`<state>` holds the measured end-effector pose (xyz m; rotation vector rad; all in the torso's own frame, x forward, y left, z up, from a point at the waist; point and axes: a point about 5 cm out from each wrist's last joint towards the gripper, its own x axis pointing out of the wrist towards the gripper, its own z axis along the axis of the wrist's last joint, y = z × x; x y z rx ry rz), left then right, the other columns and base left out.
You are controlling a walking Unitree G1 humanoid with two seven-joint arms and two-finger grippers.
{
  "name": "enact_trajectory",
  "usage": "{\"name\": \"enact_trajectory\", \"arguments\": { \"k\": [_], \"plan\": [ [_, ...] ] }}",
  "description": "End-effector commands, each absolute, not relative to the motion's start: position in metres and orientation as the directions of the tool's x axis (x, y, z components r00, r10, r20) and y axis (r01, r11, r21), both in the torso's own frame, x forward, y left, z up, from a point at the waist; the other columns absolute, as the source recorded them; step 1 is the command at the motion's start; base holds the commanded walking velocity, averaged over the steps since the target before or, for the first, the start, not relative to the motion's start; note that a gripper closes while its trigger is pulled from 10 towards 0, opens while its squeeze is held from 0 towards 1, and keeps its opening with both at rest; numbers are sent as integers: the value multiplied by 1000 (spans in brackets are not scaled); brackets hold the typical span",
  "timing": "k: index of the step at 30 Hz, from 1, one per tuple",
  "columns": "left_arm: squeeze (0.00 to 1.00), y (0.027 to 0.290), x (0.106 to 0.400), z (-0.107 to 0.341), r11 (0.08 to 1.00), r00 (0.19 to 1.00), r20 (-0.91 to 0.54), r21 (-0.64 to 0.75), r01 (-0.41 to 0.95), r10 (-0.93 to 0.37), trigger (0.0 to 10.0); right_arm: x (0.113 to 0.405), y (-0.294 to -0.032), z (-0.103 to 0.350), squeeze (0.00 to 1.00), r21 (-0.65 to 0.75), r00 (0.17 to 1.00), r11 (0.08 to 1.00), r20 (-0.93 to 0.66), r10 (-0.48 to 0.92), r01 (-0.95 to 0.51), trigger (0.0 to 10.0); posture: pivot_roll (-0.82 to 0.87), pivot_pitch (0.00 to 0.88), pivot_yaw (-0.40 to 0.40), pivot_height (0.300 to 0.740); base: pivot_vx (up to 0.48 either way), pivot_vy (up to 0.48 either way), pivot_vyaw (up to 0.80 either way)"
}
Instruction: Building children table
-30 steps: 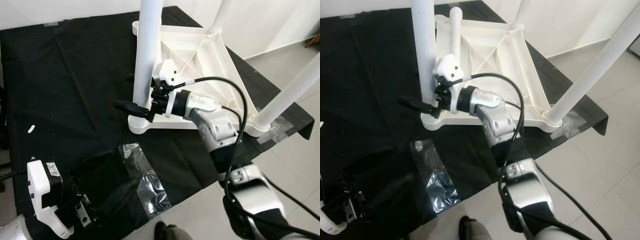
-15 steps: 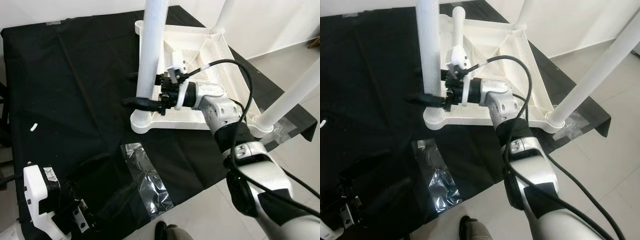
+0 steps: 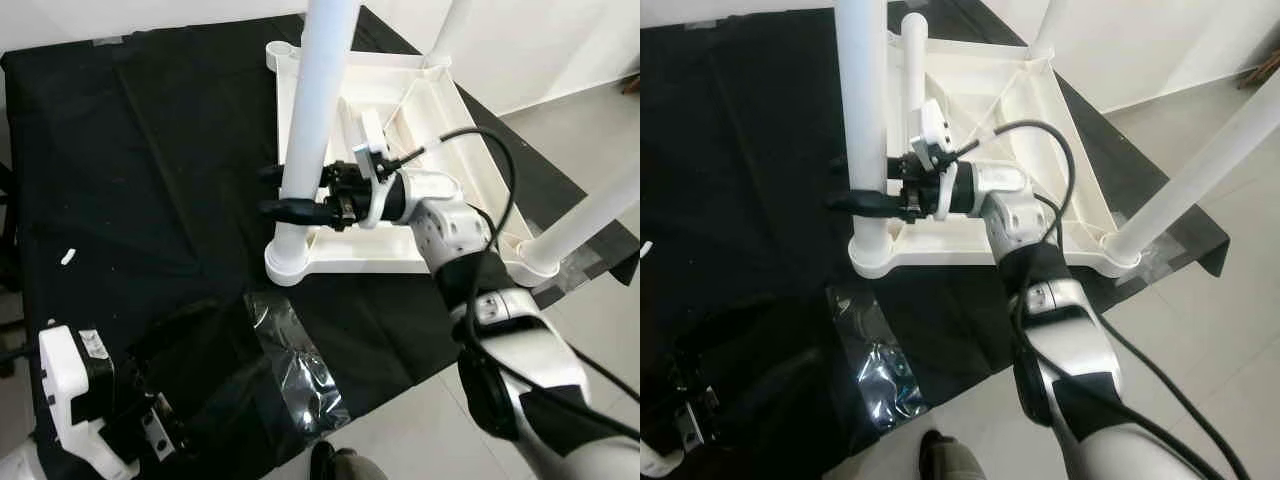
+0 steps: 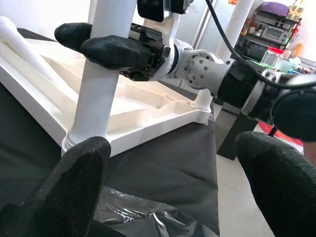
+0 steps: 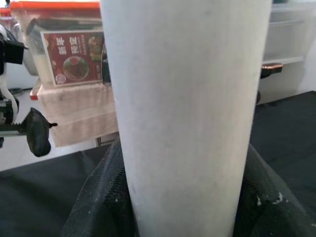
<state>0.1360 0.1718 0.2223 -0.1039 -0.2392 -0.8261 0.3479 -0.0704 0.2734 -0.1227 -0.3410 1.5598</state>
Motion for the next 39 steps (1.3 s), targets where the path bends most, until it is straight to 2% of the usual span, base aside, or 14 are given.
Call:
{"name": "enact_trajectory", "arguments": {
  "k": [1, 5, 6, 9, 17, 19, 21, 22, 23, 24, 25, 36, 37, 39],
  "plan": [
    [0, 170, 135, 220, 660, 643, 231, -4, 751, -730, 10000, 340, -64, 267, 0, -274, -22, 21, 150, 988, -961, 0, 164, 261, -116, 740, 0, 0, 0],
    [0, 171, 136, 220, 656, 638, 232, -4, 755, -734, 10000, 326, -48, 247, 0, -104, 312, 349, 265, 912, -931, 0, 150, 260, -109, 740, 0, 0, 0],
    [0, 172, 137, 220, 654, 637, 232, -4, 756, -735, 10000, 321, -45, 226, 0, -52, 618, 640, 210, 757, -767, 0, 137, 259, -100, 740, 0, 0, 0],
    [0, 173, 140, 220, 648, 630, 232, 0, 762, -741, 10000, 297, -38, 203, 0, -7, 816, 828, 160, 555, -561, 0, 137, 251, -91, 740, 0, 0, 0],
    [0, 172, 148, 222, 636, 613, 242, 20, 772, -752, 10000, 295, -27, 204, 0, -13, 812, 823, 160, 562, -567, 0, 142, 215, -85, 740, 0, 0, 0],
    [0, 174, 149, 222, 638, 614, 244, 28, 769, -751, 10000, 298, -27, 209, 0, -20, 815, 827, 158, 558, -562, 4314, 143, 209, -85, 740, 0, 0, 0],
    [0, 174, 150, 222, 639, 615, 244, 30, 768, -750, 10000, 298, -27, 210, 0, -22, 816, 828, 155, 557, -561, 4314, 143, 209, -85, 740, 0, 0, 0],
    [0, 175, 150, 223, 640, 615, 244, 31, 768, -750, 10000, 298, -27, 210, 0, -34, 812, 823, 145, 565, -567, 10000, 140, 208, -84, 740, 0, 0, 0],
    [0, 175, 150, 223, 640, 615, 244, 31, 768, -750, 10000, 298, -27, 210, 0, -34, 812, 823, 145, 565, -567, 10000, 140, 208, -84, 740, 0, 0, 0],
    [0, 174, 150, 222, 639, 615, 243, 32, 768, -750, 10000, 302, -28, 211, 969, -36, 796, 806, 140, 589, -590, 10000, 137, 207, -82, 740, 0, 0, 0],
    [0, 174, 150, 222, 638, 613, 243, 32, 769, -752, 10000, 303, -28, 214, 1000, -37, 789, 798, 129, 601, -602, 10000, 136, 208, -77, 740, 0, 0, 0],
    [0, 172, 148, 220, 636, 615, 237, 17, 771, -752, 10000, 324, -40, 246, 894, -218, 484, 510, 164, 859, -832, 10000, 145, 218, -83, 740, 0, 0, 0],
    [0, 172, 147, 220, 638, 617, 236, 16, 770, -751, 10000, 327, -42, 246, 0, -241, 447, 469, 141, 883, -850, 10000, 147, 220, -82, 740, 0, 0, 0],
    [0, 173, 147, 220, 639, 619, 235, 14, 769, -750, 10000, 332, -45, 246, 0, -253, 417, 433, 118, 901, -865, 10000, 147, 220, -82, 740, 0, 0, 0]
  ]
}}
